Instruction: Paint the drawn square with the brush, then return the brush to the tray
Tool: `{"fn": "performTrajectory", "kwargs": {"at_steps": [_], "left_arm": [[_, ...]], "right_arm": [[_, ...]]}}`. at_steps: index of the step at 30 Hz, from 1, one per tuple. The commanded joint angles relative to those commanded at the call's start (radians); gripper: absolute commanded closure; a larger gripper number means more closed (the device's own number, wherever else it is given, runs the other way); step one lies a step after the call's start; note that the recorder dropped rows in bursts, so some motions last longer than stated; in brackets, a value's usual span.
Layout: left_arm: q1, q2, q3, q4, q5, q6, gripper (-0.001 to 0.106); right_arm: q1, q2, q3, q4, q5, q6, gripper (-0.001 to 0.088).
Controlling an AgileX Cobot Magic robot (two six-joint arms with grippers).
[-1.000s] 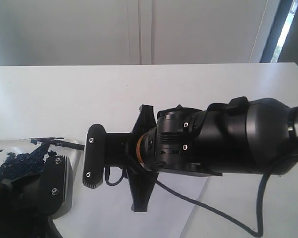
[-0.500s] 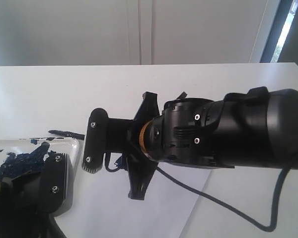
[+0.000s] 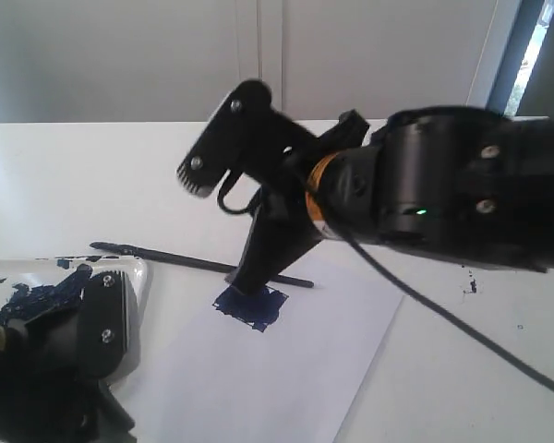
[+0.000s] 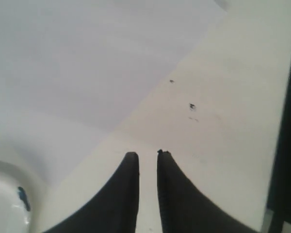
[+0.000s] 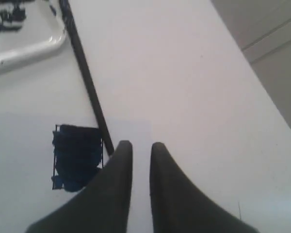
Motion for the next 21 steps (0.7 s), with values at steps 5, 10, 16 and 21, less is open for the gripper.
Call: {"fn": "performTrajectory", "kwargs": {"at_steps": [5,10,16,21], "left_arm": [[0.000,-0.030,0.000,0.000,-0.174,-0.115,0.085],[0.000,-0.089,-0.002,0.000,-0.305,-0.115,0.085],[0.000,-0.154,-0.001,0.000,-0.281,-0.118,0.085],[0.000,-0.169,-0.001,0.000,-0.248,-0.118,0.085]], "right_arm": [[0.000,-0.144,0.005,-0.002,-0.025,0.022,0.0868],[-0.030,-0.200,0.007,-0.074,0.056,0.004,0.0868],[-0.150,-0.031,0.014,-0.123,-0.090,-0.120,0.0868],[-0.230,0.191,-0.058,-0.124,-0.220,-0.099,0.0868]]}}
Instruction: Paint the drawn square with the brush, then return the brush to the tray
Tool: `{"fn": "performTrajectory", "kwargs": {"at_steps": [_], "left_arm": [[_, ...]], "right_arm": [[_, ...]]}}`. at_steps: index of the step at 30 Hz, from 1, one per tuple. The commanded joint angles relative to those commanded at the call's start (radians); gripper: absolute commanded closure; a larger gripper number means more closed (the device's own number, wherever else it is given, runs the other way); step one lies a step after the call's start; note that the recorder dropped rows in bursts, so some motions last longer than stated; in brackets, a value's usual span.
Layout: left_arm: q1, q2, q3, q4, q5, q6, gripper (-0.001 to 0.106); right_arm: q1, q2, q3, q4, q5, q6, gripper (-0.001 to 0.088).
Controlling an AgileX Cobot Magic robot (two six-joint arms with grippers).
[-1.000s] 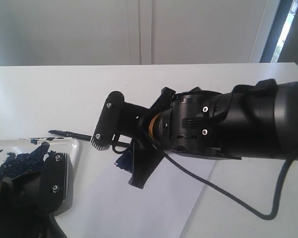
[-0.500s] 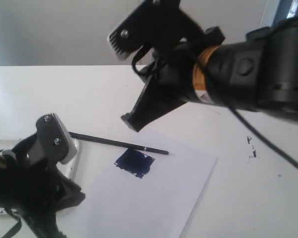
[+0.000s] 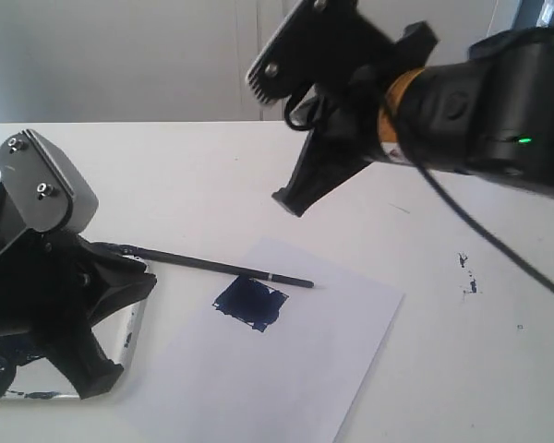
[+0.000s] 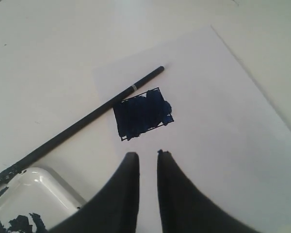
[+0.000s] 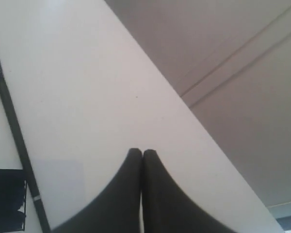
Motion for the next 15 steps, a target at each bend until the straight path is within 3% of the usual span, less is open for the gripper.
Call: {"fn": "performTrajectory", "kwargs": {"at_steps": [10,15], "left_arm": [[0.000,-0.005,0.000,0.000,0.052,0.002,0.085],[0.000,-0.005,0.000,0.000,0.076,0.004,0.085]], "right_arm": [[-0.029,0.312,-0.227,0.080,-0.115,0.006,0.0868],[-0.027,0.422,-0.279,0.107,-0.149,0.027,0.0868]]}}
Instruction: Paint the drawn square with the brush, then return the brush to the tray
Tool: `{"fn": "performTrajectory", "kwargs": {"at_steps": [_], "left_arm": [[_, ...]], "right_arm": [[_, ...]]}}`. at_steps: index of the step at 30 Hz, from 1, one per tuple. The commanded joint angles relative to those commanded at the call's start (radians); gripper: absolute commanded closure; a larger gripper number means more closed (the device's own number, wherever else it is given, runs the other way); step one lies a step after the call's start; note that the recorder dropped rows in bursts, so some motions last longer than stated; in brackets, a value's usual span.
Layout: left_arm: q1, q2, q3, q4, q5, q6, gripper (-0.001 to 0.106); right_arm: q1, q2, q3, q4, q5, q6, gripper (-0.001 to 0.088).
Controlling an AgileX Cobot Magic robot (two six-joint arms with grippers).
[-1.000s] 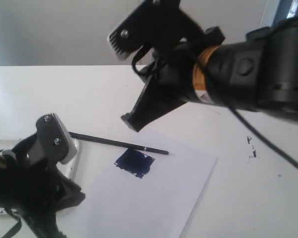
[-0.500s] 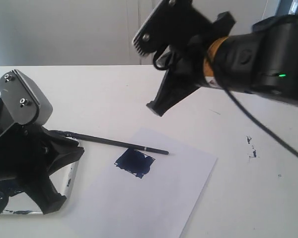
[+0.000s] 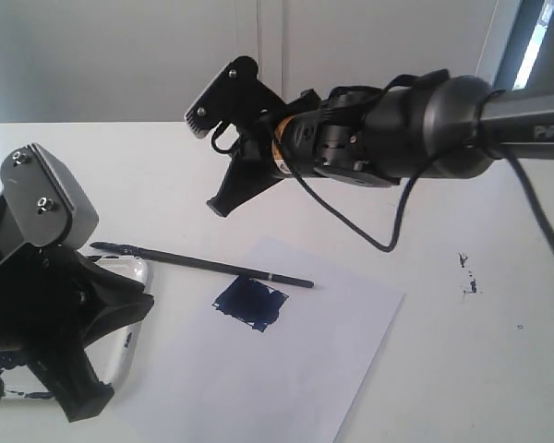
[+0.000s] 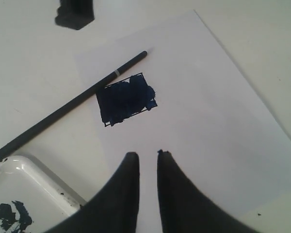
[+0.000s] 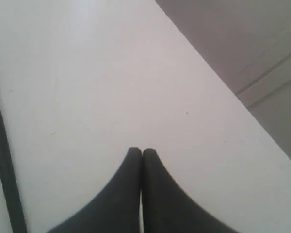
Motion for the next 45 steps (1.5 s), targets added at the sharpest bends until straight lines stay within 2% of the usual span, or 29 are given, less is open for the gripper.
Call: {"fn": "performTrajectory", "kwargs": {"at_steps": [6,9,11,14,15,19,20,22,24,27,32,35,38,43,45], "left_arm": [[0.000,0.000,0.000,0.002,0.009,0.002,0.085],[0.000,0.000,0.000,0.007,0.009,0.002,0.085],[0.000,0.000,0.000,0.007,0.009,0.002,0.085],[0.000,0.000,0.000,0.007,0.009,0.002,0.085],[0.000,0.000,0.000,0.007,0.009,0.002,0.085],[0.000,0.000,0.000,0.007,0.009,0.002,0.085],[0.000,0.000,0.000,0.006,0.013,0.002,0.085],[0.000,0.000,0.000,0.006,0.023,0.002,0.085],[0.000,0.000,0.000,0.006,0.025,0.002,0.085],[0.000,0.000,0.000,0.006,0.025,0.002,0.085],[0.000,0.000,0.000,0.006,0.025,0.002,0.085],[0.000,0.000,0.000,0.007,0.021,0.002,0.085],[0.000,0.000,0.000,0.007,0.017,0.004,0.085],[0.000,0.000,0.000,0.014,0.008,0.004,0.085],[0.000,0.000,0.000,0.014,0.008,0.004,0.085]], "right_arm": [[0.029,0.035,0.024,-0.015,-0.029,-0.001,0.0868],[0.038,0.041,0.056,-0.047,-0.127,-0.001,0.0868],[0.038,0.045,0.079,-0.103,-0.252,0.001,0.0868],[0.026,0.054,0.095,-0.299,-0.444,0.020,0.0868],[0.017,0.062,0.095,-0.380,-0.488,0.067,0.0868],[-0.042,0.094,0.095,-0.694,-0.569,0.374,0.0868],[-0.059,0.102,0.095,-0.727,-0.583,0.435,0.0868],[-0.097,0.112,0.095,-0.710,-0.590,0.573,0.0868],[-0.127,0.113,0.095,-0.674,-0.618,0.649,0.0868],[-0.156,0.111,0.093,-0.647,-0.652,0.653,0.0868],[-0.160,0.115,0.093,-0.647,-0.545,0.698,0.0868],[-0.160,0.117,0.093,-0.652,-0.529,0.654,0.0859],[-0.160,0.117,0.093,-0.654,-0.516,0.593,0.0759],[-0.156,0.138,0.080,-0.645,-0.530,0.580,0.0452],[-0.156,0.166,0.061,-0.643,-0.530,0.582,0.0380]]}}
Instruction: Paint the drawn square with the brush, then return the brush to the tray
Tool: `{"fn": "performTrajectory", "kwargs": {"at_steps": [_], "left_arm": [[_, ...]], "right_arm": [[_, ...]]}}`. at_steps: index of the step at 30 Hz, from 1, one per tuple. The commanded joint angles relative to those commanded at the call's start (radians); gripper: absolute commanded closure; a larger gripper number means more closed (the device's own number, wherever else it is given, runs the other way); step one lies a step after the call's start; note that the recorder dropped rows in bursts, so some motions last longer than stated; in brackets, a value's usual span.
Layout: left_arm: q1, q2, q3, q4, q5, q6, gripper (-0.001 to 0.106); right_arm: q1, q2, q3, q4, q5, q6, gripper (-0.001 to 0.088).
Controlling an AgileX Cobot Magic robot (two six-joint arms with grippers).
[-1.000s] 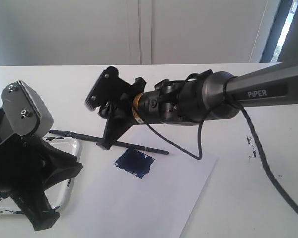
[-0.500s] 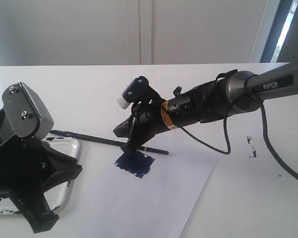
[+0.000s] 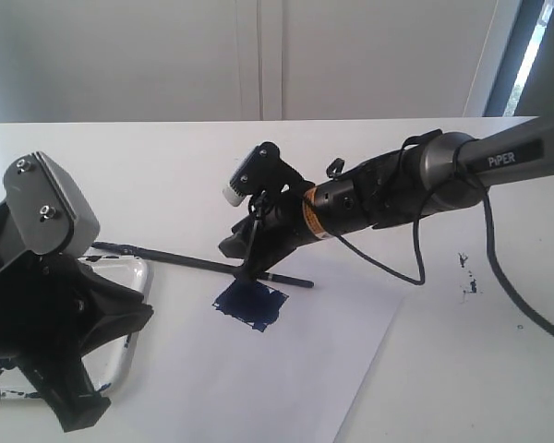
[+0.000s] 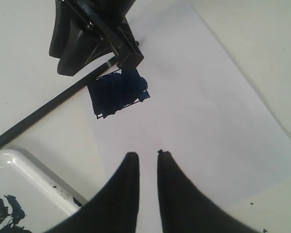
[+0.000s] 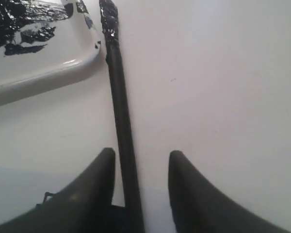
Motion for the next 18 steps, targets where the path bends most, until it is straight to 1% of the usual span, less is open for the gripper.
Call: {"fn": "performTrajectory", "kwargs": {"at_steps": [3,5,6,9,12,13,14,16,18], "left_arm": [[0.000,0.000,0.000,0.001,0.000,0.000,0.085],[0.000,0.000,0.000,0.001,0.000,0.000,0.085],[0.000,0.000,0.000,0.001,0.000,0.000,0.085],[0.000,0.000,0.000,0.023,0.015,0.000,0.085],[0.000,0.000,0.000,0.031,0.022,0.000,0.085],[0.000,0.000,0.000,0.031,0.022,0.000,0.085],[0.000,0.000,0.000,0.031,0.023,0.000,0.085],[0.000,0.000,0.000,0.031,0.023,0.000,0.085],[0.000,0.000,0.000,0.031,0.023,0.000,0.085]], "right_arm": [[0.009,0.031,-0.022,-0.008,0.002,0.000,0.0392],[0.028,0.050,-0.038,-0.014,0.017,-0.034,0.0454],[0.046,0.059,-0.051,-0.014,0.057,-0.080,0.0481],[0.066,0.074,-0.081,-0.010,0.085,-0.084,0.0486],[0.066,0.095,-0.114,-0.012,0.080,-0.075,0.0488],[0.066,0.100,-0.116,-0.014,0.080,-0.064,0.0500],[0.066,0.104,-0.117,-0.019,0.077,-0.053,0.0536],[0.066,0.116,-0.117,-0.062,0.058,-0.010,0.0586],[0.066,0.123,-0.117,-0.084,0.063,0.008,0.0586]]}}
